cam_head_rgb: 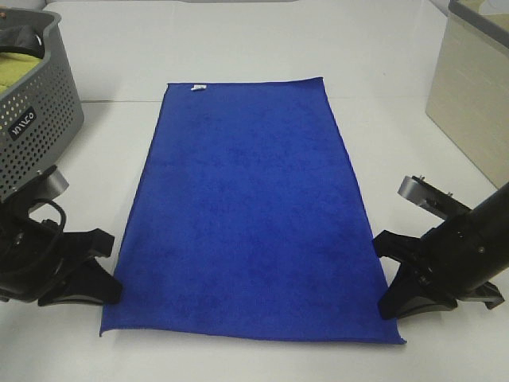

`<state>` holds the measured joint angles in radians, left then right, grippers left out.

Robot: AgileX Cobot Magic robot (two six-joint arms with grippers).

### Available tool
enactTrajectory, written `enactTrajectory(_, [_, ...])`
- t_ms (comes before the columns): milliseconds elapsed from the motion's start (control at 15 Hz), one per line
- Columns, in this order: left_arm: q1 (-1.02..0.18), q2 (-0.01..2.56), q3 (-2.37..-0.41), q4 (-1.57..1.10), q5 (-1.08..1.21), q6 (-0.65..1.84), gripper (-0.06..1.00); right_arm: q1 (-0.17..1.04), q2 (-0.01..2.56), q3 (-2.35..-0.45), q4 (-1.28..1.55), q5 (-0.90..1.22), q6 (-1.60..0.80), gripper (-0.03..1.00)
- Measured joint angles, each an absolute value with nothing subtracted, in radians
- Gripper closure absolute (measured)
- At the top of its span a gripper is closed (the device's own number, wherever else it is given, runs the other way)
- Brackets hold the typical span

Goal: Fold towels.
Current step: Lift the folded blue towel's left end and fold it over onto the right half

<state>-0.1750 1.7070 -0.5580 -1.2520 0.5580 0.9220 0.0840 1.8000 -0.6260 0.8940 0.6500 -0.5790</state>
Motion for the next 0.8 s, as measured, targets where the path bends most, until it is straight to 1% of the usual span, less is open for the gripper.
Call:
enactTrajectory(467, [-0.175,1.467,-0.343,-1.237,0.651,0.861,0.94,0.084,1.515,-0.453,0.755,0.716,-0.425,0.95])
enactTrajectory(800, [-0.175,1.360,-0.322,-1.220,0.656,0.803,0.94,0.085,1.455,-0.467,0.721,0.743,-0.396,0.95])
